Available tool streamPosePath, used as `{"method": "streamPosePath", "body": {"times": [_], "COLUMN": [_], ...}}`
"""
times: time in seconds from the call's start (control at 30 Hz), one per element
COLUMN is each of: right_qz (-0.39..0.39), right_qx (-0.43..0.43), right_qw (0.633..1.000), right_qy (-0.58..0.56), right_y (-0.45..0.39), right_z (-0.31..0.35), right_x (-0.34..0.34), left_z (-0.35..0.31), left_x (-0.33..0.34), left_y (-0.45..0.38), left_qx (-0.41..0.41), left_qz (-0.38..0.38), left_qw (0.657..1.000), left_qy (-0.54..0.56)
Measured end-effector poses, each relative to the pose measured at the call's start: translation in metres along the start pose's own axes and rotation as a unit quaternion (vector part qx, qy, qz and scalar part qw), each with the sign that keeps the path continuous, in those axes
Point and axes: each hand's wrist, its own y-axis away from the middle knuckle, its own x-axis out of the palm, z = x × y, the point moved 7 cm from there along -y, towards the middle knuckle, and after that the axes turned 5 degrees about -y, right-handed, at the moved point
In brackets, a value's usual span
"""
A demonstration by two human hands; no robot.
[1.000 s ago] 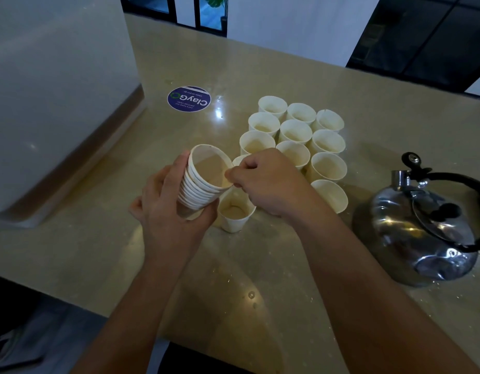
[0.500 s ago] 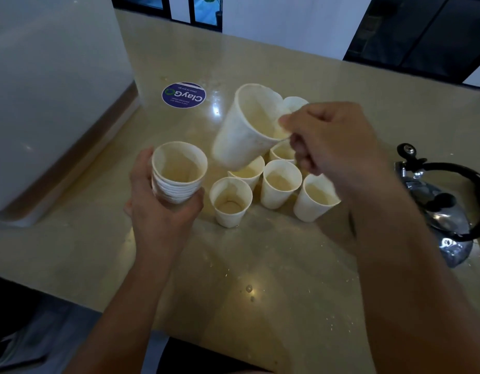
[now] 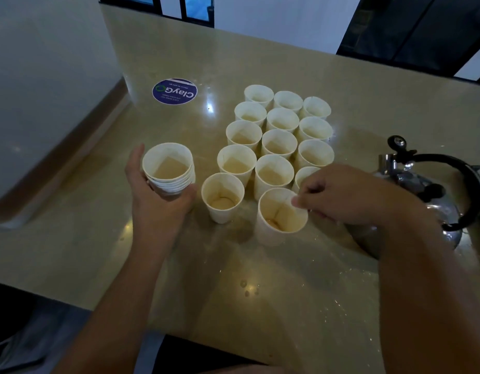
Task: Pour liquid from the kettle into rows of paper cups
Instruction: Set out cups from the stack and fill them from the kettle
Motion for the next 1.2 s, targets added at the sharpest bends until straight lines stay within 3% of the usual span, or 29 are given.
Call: {"method": "streamPosePath", "body": {"times": [0.13,0.23,0.4,0.5,0.7,0.83,1.0,1.2], "right_qz": [-0.019,-0.031,-0.042,-0.064,-0.090,-0.119,-0.276,-0.534], "right_qx": [-0.002,-0.006,-0.006,-0.007,0.000,0.013,0.014,0.023], "right_qw": [0.999,0.999,0.999,0.998,0.996,0.990,0.947,0.827], "right_qy": [0.026,0.032,0.014,0.014,0.000,-0.076,-0.163,-0.174], "right_y": [-0.012,-0.017,-0.025,-0.027,-0.027,-0.007,0.031,0.084], "right_z": [-0.001,0.000,-0.002,0.000,0.002,-0.010,-0.043,-0.087], "right_x": [0.011,0.017,0.026,0.025,0.025,0.007,-0.047,-0.098], "left_z": [-0.007,-0.021,-0.063,-0.085,-0.094,-0.107,-0.147,-0.185], "left_x": [-0.004,-0.015,-0.030,-0.026,0.003,0.027,0.076,0.158], "left_y": [0.001,0.004,0.024,0.043,0.062,0.073,0.077,0.065], "left_qx": [-0.004,0.024,0.161,0.254,0.263,0.274,0.308,0.294], "left_qz": [-0.004,-0.050,-0.146,-0.153,-0.066,-0.008,0.107,0.241], "left_qw": [1.000,0.998,0.974,0.953,0.962,0.962,0.945,0.925], "left_qy": [-0.014,-0.036,-0.057,-0.056,-0.035,-0.010,0.034,0.003]}}
